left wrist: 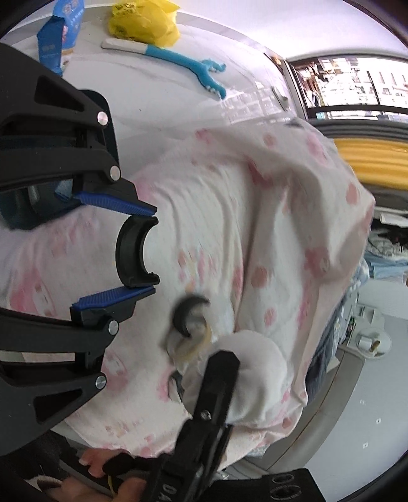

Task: Collect trash
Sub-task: 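Carry the towel and black packet over the green bin with both tools, then open both tools to drop the towel and packet into the bin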

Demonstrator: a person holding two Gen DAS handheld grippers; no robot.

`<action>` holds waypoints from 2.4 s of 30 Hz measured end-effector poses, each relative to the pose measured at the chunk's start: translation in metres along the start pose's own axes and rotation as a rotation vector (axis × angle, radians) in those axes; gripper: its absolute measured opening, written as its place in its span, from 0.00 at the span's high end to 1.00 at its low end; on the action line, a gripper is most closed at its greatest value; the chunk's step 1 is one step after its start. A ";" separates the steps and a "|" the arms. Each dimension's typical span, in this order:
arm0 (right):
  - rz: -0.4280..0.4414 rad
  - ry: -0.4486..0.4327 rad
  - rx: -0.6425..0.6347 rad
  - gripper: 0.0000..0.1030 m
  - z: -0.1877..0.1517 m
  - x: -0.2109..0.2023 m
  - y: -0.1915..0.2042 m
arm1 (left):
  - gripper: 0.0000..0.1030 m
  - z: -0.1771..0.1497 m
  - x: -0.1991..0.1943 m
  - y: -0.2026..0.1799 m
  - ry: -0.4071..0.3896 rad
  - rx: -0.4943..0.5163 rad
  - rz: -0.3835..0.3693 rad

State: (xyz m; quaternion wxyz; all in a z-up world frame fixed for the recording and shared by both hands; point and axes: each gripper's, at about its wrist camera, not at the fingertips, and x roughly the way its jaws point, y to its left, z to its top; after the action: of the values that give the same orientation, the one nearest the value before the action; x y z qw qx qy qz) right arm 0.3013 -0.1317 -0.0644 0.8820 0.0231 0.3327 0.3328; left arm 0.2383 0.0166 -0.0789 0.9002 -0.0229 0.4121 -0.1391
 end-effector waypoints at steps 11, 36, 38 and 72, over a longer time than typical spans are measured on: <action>0.065 0.053 -0.054 0.58 0.001 0.042 0.053 | 0.54 -0.037 0.010 0.063 0.079 -0.083 0.056; 0.135 0.284 -0.057 0.57 -0.021 0.133 0.113 | 0.53 -0.137 0.077 0.167 0.363 -0.234 0.111; 0.139 0.299 -0.054 0.57 -0.024 0.139 0.117 | 0.52 -0.146 0.082 0.170 0.396 -0.213 0.118; 0.058 0.626 -0.055 0.57 -0.103 0.262 0.155 | 0.17 -0.120 -0.047 0.201 0.074 -0.259 0.152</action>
State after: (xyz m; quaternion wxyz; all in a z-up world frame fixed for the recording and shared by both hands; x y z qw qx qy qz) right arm 0.2968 0.1280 -0.2540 0.7271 -0.0950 0.5782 0.3577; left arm 0.1658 0.2311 -0.1552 0.8818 -0.1025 0.4600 -0.0168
